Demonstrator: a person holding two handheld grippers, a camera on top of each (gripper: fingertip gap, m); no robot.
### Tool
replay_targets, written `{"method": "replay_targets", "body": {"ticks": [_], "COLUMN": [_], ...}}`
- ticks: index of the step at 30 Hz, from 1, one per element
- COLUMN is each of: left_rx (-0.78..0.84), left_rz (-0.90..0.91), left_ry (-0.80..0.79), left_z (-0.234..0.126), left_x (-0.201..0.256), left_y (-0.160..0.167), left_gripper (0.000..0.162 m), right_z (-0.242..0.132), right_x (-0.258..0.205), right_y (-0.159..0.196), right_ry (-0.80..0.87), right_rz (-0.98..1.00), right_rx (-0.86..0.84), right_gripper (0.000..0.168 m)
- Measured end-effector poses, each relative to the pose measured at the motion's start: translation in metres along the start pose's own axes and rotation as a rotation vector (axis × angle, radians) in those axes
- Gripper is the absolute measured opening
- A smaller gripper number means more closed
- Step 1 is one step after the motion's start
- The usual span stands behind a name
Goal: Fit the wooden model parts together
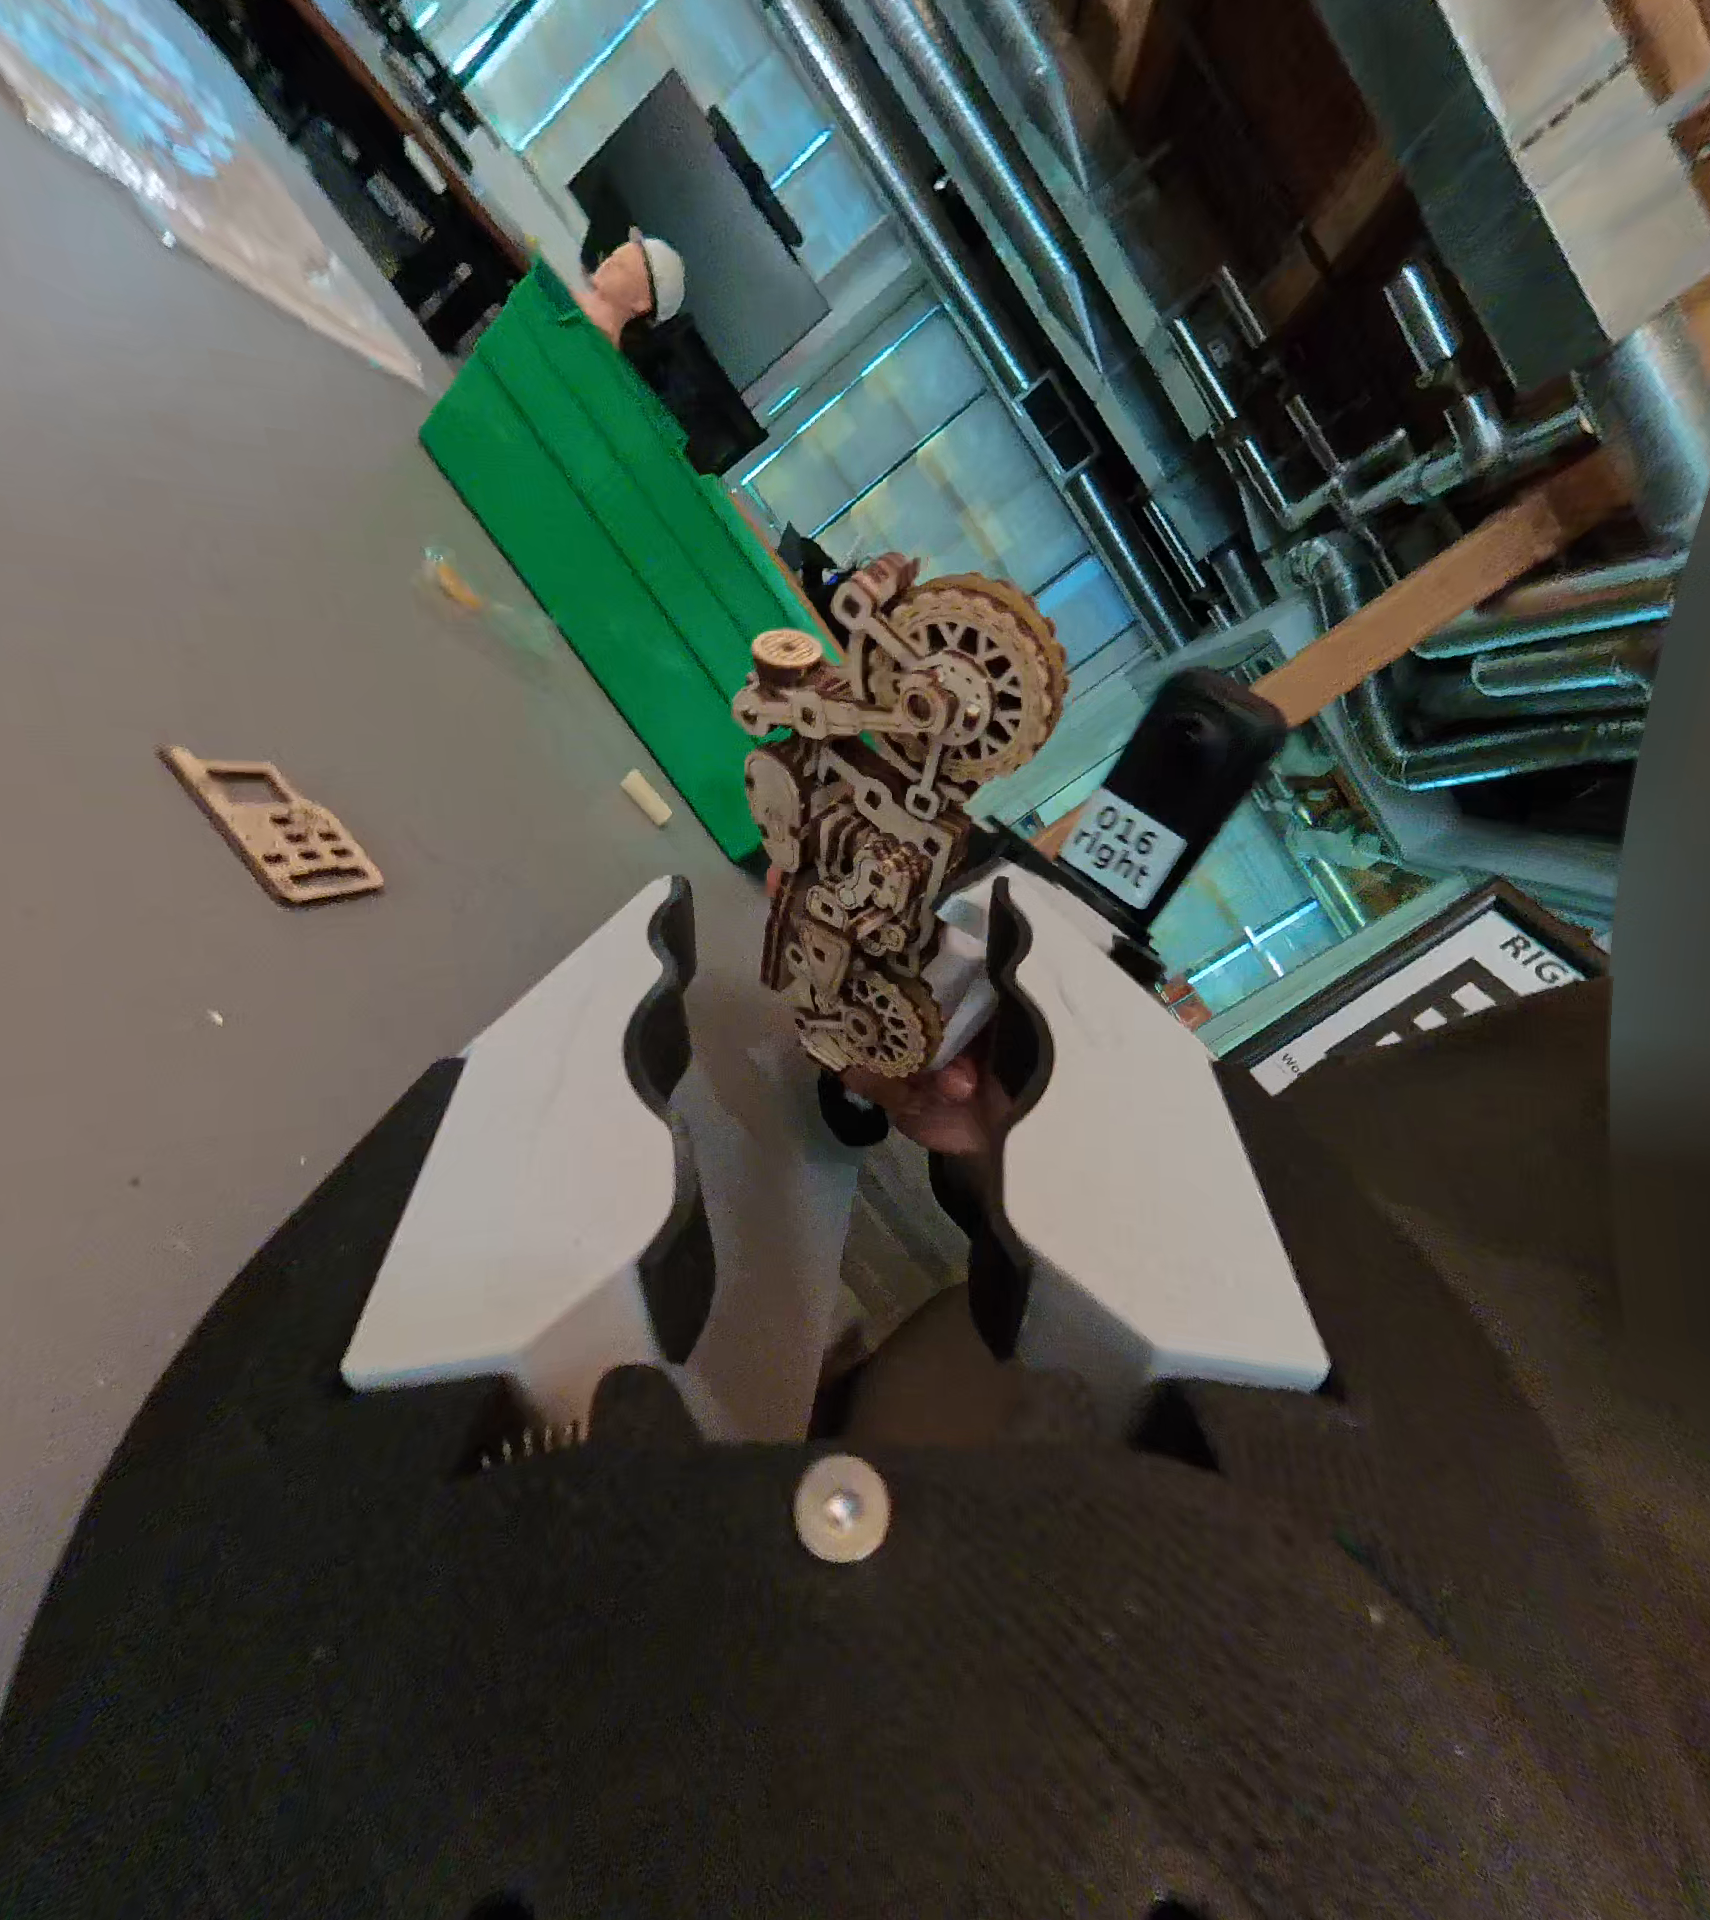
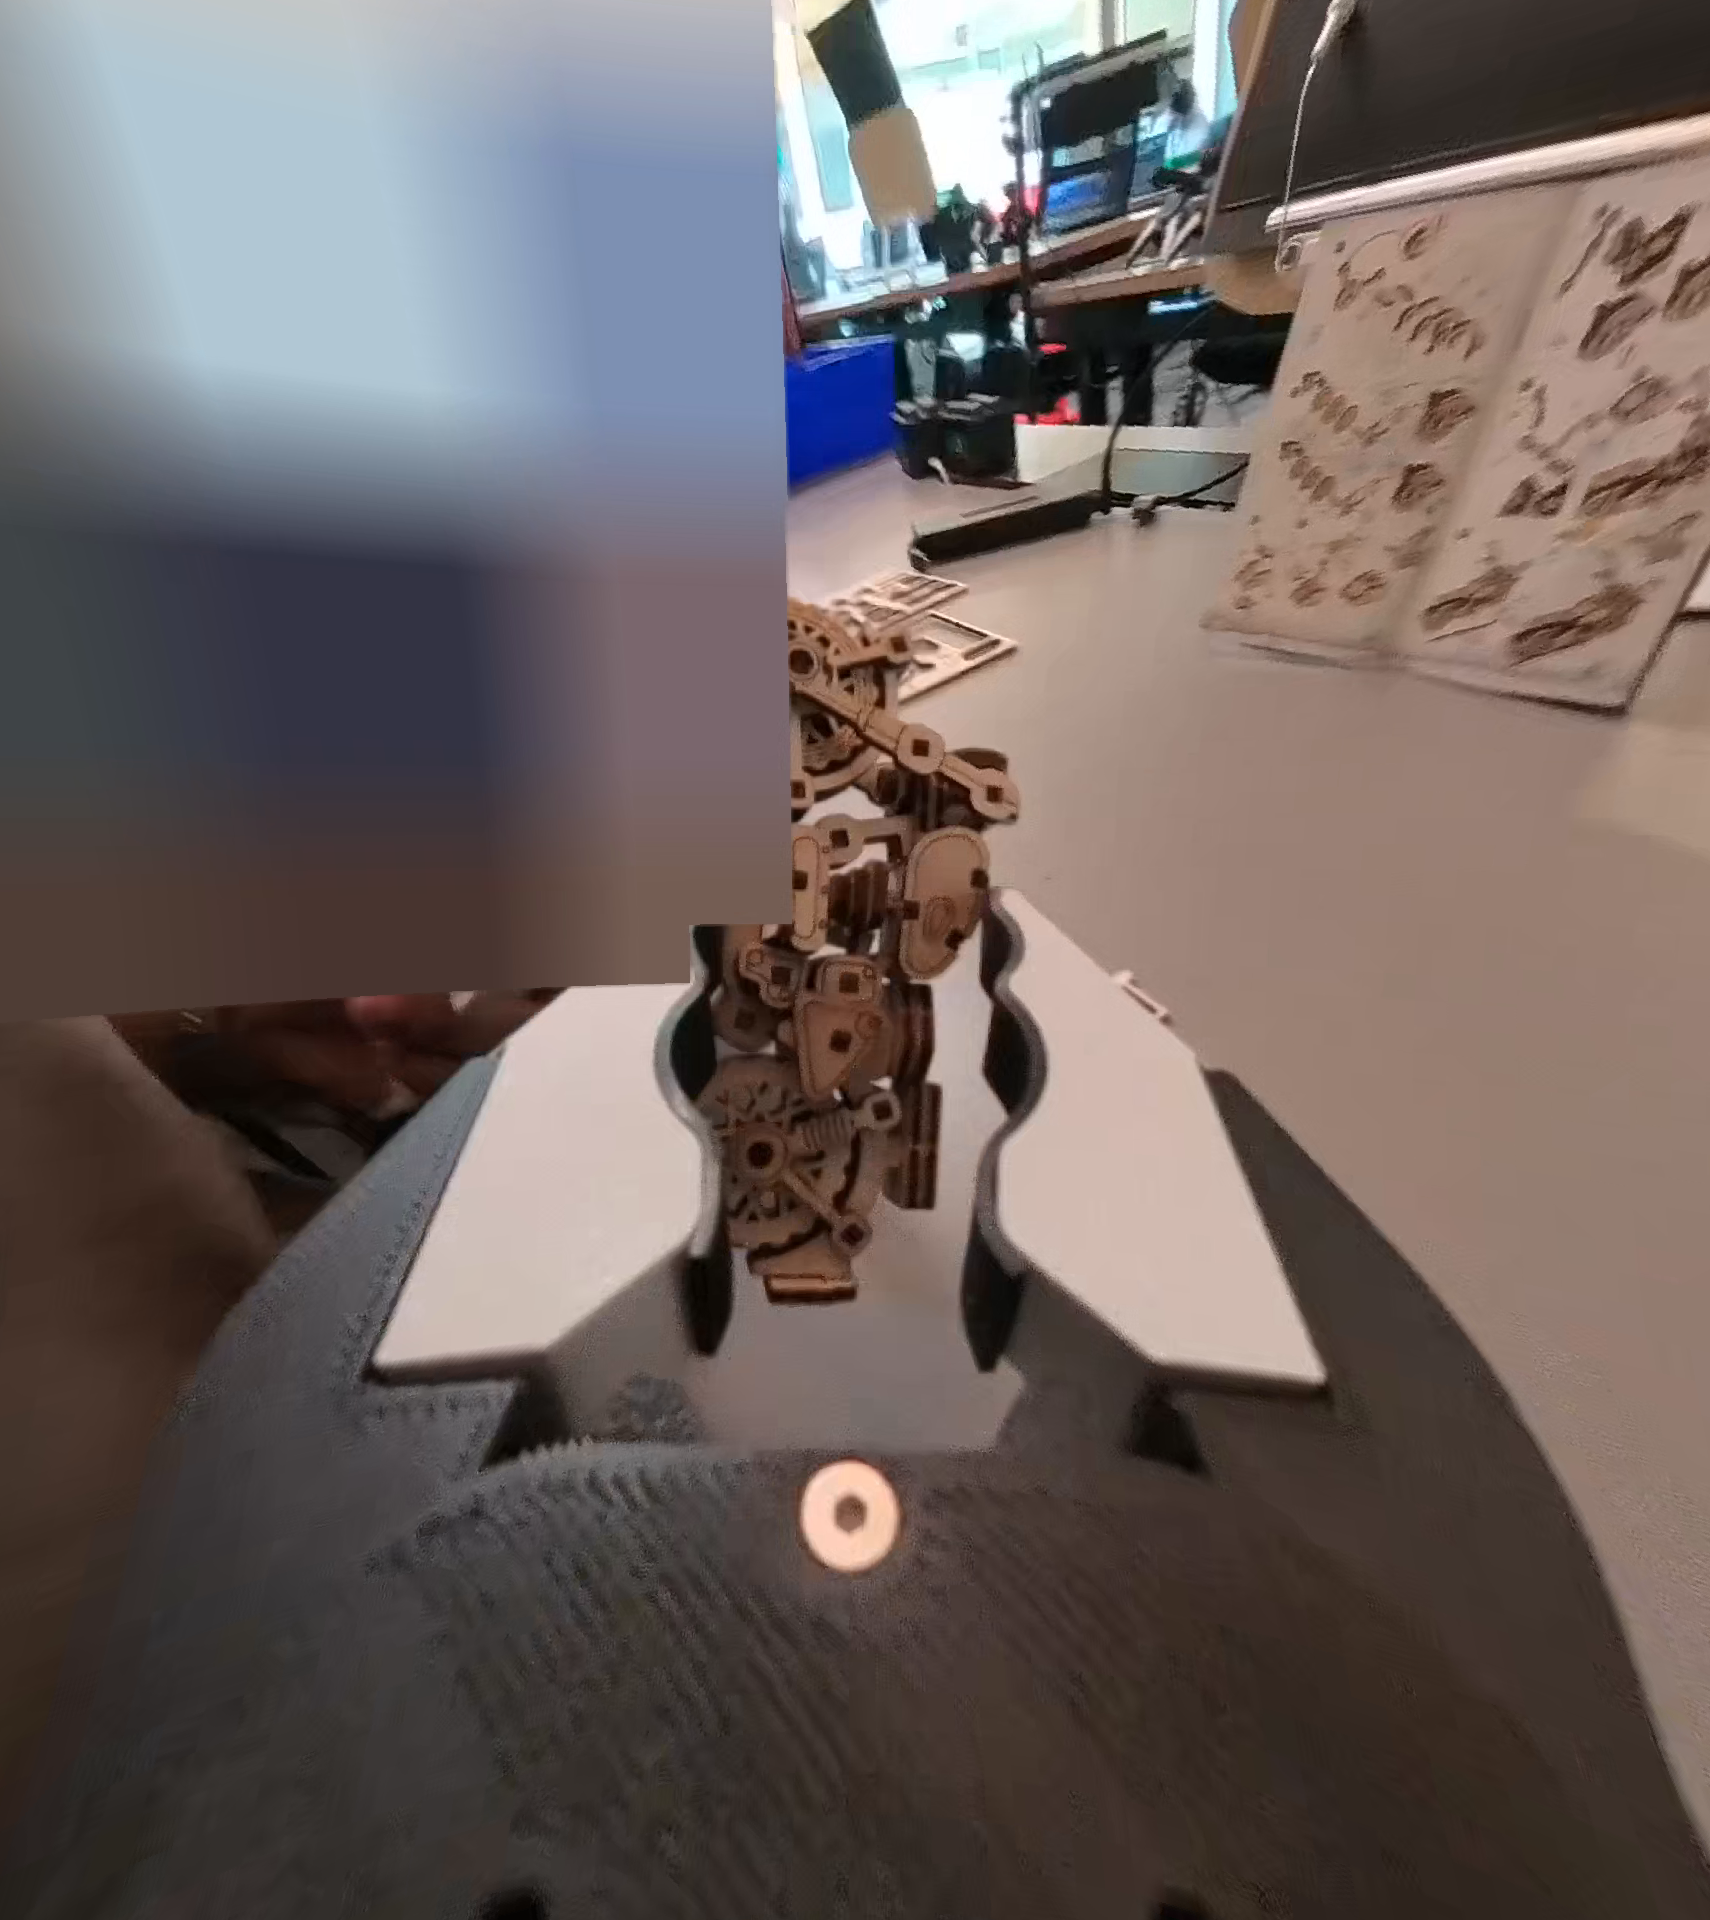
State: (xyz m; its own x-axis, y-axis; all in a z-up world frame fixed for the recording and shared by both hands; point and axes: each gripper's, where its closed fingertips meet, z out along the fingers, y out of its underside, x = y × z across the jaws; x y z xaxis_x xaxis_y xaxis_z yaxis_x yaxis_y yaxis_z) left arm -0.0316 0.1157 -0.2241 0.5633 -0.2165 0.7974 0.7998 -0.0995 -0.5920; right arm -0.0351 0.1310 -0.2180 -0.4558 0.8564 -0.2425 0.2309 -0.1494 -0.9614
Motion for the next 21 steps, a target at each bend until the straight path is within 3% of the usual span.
{"method": "replay_targets", "body": {"ticks": [5, 14, 21], "left_rx": [-0.018, -0.024, -0.012], "left_rz": [0.077, 0.025, 0.039], "left_ry": [0.037, 0.106, 0.121], "left_z": [-0.001, -0.002, -0.005], "left_x": [0.010, 0.017, 0.019], "left_y": [0.000, 0.003, -0.001], "left_gripper": [0.057, 0.049, 0.040], "right_z": [-0.002, 0.004, 0.001], "right_x": [-0.007, -0.024, -0.024], "right_y": [-0.004, 0.000, -0.005], "right_ry": [-0.164, -0.239, -0.334], "right_rz": [0.230, 0.217, 0.396], "right_rx": [0.054, 0.037, 0.071], "right_gripper": [0.047, 0.047, 0.047]}}
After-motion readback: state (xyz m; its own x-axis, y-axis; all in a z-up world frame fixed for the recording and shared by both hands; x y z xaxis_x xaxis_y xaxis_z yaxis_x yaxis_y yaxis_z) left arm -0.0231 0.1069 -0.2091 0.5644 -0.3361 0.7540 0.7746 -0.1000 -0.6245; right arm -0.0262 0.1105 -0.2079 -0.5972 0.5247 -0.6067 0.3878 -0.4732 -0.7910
